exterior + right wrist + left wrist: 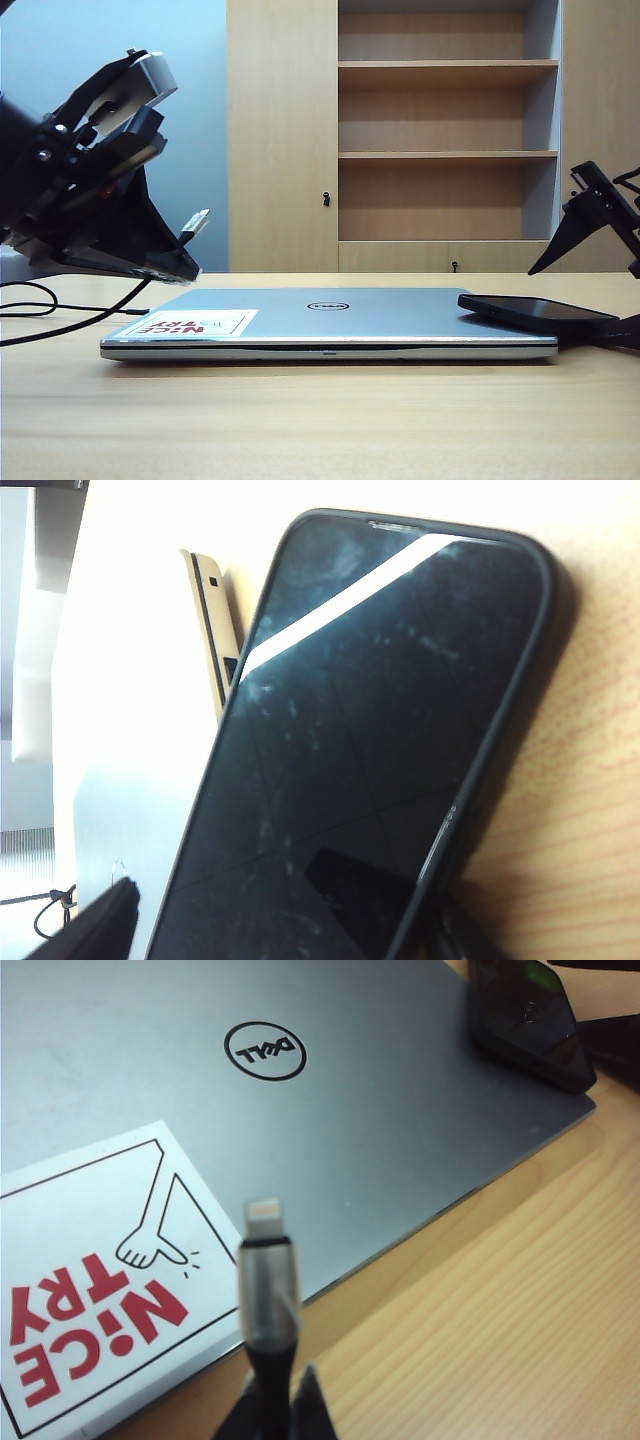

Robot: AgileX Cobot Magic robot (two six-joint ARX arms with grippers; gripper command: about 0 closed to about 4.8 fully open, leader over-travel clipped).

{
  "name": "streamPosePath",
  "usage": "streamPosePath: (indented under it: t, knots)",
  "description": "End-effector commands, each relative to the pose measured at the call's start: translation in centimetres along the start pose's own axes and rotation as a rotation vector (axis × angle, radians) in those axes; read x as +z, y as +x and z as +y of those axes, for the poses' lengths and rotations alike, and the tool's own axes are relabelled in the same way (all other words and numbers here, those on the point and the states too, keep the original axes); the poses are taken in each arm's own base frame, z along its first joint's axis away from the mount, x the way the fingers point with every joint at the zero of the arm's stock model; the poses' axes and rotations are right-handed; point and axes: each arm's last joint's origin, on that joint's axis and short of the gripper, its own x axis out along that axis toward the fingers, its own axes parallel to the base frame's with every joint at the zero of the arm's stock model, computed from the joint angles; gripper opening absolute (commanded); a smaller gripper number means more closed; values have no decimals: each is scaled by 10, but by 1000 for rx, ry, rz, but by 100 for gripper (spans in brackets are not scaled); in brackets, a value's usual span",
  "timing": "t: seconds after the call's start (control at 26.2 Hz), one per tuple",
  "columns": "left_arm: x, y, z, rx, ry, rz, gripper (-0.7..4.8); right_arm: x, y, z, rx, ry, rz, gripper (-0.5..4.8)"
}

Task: Pick up the charging cable and the phone, plug the charging cable into the charging port on the phone, and finally place them back on the table.

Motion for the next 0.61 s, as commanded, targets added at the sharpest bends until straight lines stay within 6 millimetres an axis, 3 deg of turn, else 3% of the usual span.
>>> streamPosePath:
  t: [0.04, 0.61]
  knots:
    - [2, 0, 0, -5, 5, -13, -6, -2, 1, -4, -31, 14, 12, 386]
    - [2, 0, 0, -5, 5, -13, -6, -4, 1, -2, -14, 58, 40, 387]
